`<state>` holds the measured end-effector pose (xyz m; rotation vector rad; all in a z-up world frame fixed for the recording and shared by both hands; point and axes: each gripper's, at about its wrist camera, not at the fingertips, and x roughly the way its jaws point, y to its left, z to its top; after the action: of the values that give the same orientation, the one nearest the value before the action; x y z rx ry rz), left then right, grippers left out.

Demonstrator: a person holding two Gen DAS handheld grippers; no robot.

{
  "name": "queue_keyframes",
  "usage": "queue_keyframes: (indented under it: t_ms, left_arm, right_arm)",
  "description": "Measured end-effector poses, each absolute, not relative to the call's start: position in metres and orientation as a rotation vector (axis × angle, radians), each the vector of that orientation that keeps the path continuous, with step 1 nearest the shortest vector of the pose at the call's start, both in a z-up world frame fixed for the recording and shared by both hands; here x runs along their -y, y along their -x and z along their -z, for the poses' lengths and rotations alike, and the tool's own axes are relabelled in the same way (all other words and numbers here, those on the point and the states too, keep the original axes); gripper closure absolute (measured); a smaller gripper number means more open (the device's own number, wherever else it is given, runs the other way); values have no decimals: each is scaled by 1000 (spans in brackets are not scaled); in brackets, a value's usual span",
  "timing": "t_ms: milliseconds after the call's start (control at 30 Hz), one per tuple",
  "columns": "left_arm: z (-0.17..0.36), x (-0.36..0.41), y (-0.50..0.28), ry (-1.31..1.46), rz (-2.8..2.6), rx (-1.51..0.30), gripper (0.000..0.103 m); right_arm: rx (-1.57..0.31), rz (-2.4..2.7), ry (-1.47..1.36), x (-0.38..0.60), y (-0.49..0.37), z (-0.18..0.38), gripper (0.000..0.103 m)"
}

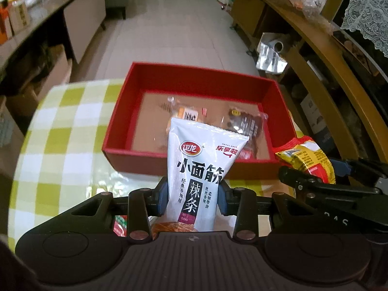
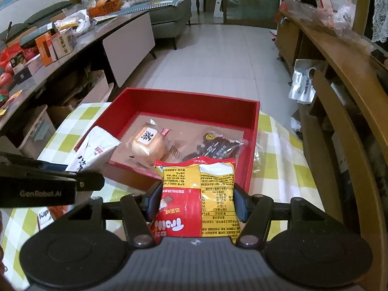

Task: Organize snacks
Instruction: 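Lift the spicy strip pack with the left tool while the right tool carries the chip bag over the box, then lower the strip pack into the red box with left tool while right tool lowers chip bag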

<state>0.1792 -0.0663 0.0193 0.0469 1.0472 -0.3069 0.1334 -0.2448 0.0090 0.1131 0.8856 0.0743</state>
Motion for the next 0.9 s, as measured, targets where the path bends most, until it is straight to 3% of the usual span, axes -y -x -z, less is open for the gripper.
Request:
queue_keyframes:
  t_ms: [900]
  left_arm:
    - [-17,97,-233,-107,238,-970,55]
  right_arm:
    - [-843,-23,-112,258,-189,-5,36]
